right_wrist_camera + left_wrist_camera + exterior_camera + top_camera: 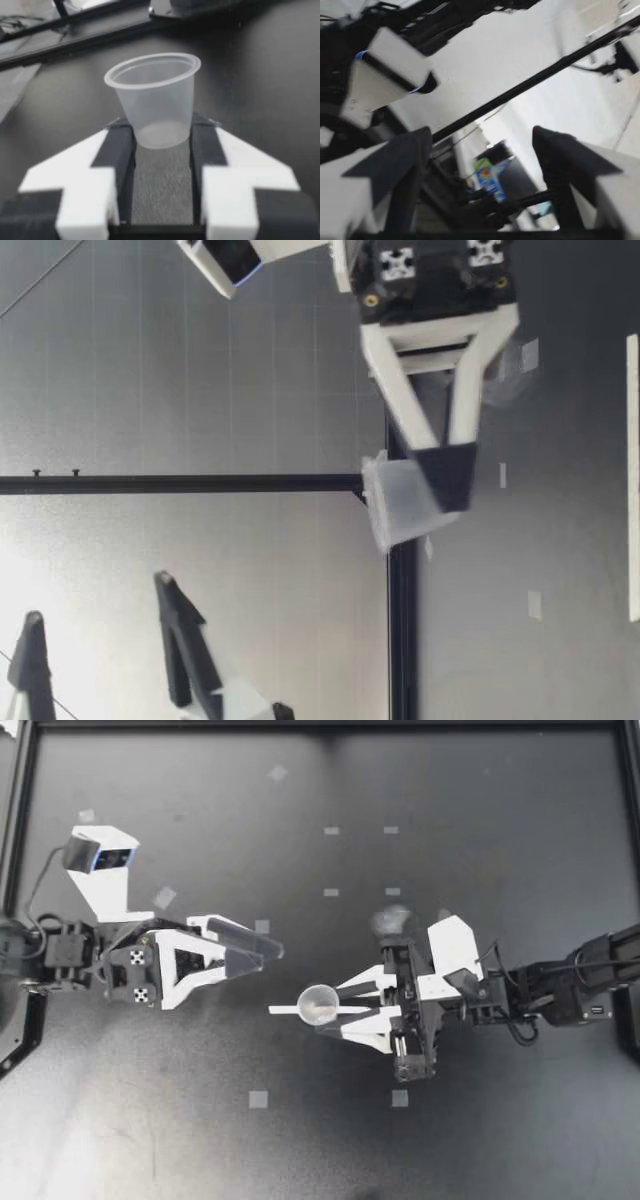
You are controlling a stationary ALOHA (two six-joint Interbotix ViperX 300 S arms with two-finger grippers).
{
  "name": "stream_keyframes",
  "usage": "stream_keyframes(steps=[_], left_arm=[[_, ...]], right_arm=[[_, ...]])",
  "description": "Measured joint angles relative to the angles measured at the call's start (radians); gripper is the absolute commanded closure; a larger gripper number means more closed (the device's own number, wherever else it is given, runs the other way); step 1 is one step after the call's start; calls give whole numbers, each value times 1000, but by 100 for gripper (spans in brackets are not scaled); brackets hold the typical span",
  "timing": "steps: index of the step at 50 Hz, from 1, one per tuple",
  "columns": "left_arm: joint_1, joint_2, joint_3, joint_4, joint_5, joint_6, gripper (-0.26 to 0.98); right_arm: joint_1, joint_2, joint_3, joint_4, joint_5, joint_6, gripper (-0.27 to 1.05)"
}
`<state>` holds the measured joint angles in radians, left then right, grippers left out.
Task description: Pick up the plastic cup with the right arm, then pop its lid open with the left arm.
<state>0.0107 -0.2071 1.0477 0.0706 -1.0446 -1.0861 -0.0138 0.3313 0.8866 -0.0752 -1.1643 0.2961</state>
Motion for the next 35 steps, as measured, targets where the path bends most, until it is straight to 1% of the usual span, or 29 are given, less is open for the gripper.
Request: stream_keyframes(steps=[4,14,23,29,35], left_arm=[[2,-12,17,0,38,117,-2],[2,-15,55,-2,130,525,-1],[2,-15,72,0,186,839,-1],[3,-15,72,0,190,942,-1],[2,-15,72,0,192,956,-1]], right_arm=[[2,-44,-2,0,3,-8,50],[0,-170,8,-5,12,-34,50],[2,-195,23,-8,14,-34,50],[2,-193,21,-8,14,-34,50],[3,-193,21,-8,14,-34,50]])
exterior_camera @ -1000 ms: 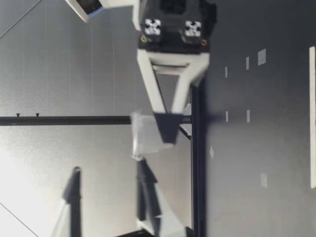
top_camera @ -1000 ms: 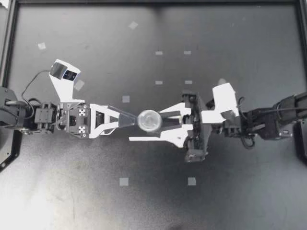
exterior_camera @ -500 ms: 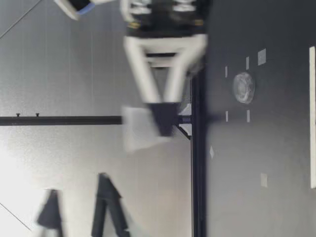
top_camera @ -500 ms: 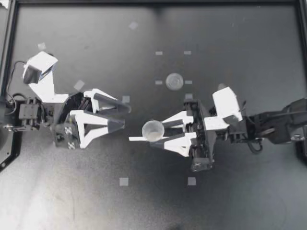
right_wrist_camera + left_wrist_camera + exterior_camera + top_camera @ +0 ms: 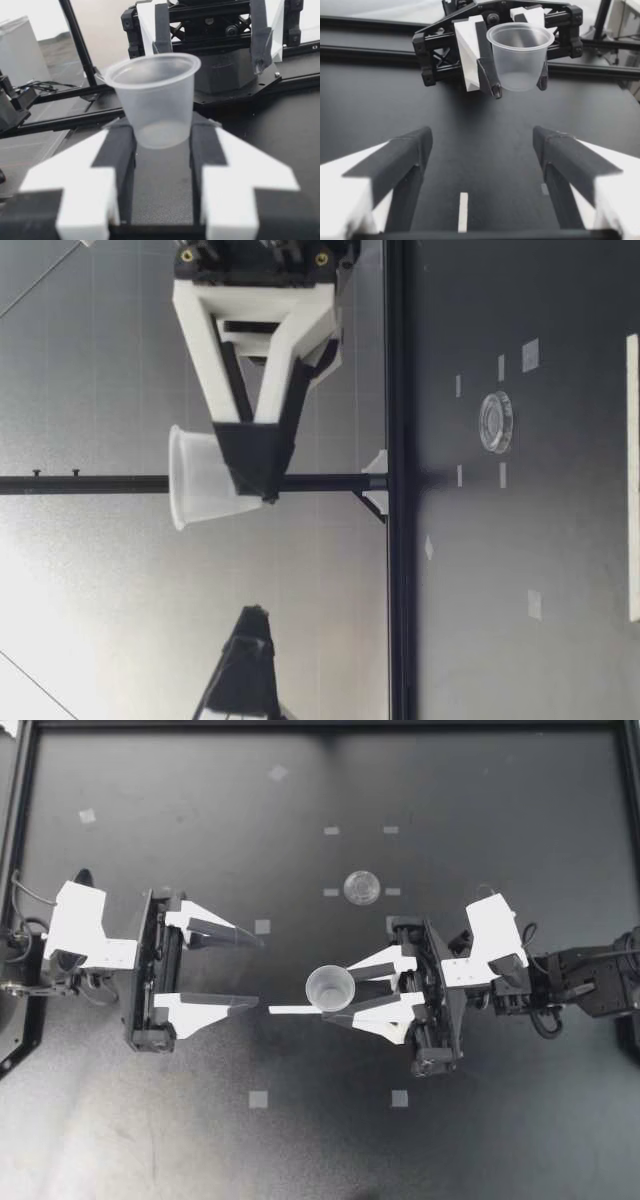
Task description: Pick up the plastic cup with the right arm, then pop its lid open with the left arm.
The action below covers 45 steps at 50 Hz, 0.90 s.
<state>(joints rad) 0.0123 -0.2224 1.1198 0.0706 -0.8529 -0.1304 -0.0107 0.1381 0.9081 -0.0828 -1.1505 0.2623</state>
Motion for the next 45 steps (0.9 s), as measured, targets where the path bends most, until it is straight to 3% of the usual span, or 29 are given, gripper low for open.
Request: stream_keyframes(steps=[45], left_arm=[[0,0,0,-2,-2,2,-1]], right_arm=[[2,3,2,0,18,0,50]])
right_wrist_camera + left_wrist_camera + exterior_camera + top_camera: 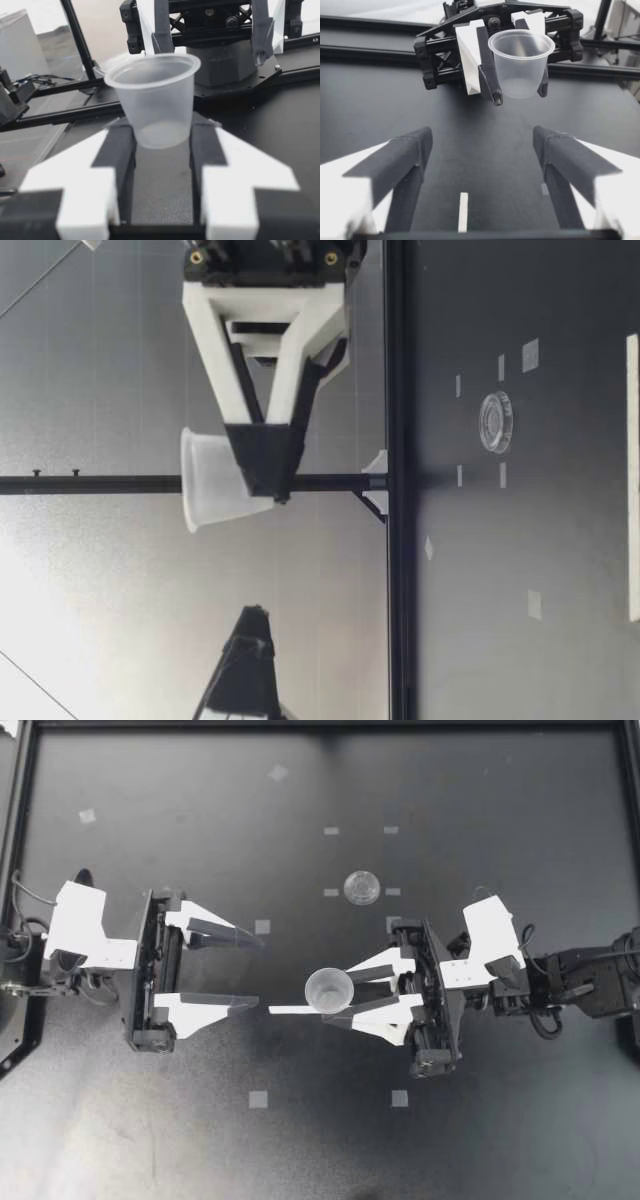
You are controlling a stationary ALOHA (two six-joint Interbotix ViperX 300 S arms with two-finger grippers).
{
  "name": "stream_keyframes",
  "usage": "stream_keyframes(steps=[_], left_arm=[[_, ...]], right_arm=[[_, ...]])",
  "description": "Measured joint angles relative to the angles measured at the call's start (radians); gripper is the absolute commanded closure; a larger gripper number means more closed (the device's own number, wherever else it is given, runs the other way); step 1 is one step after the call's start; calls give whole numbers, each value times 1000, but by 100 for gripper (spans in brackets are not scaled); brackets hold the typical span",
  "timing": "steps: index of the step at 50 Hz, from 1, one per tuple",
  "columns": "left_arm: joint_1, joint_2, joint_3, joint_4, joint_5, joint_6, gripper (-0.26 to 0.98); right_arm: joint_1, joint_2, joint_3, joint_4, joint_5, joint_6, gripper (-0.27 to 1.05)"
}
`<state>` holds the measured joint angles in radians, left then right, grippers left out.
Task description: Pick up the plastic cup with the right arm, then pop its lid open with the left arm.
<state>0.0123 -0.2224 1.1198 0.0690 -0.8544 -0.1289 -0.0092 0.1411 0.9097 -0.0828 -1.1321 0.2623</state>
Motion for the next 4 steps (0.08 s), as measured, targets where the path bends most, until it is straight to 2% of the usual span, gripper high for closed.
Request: stream_keyframes(steps=[4], left_arm=[[2,0,0,0,2,0,-1]], right_arm=[[0,2,-2,0,0,0,50]])
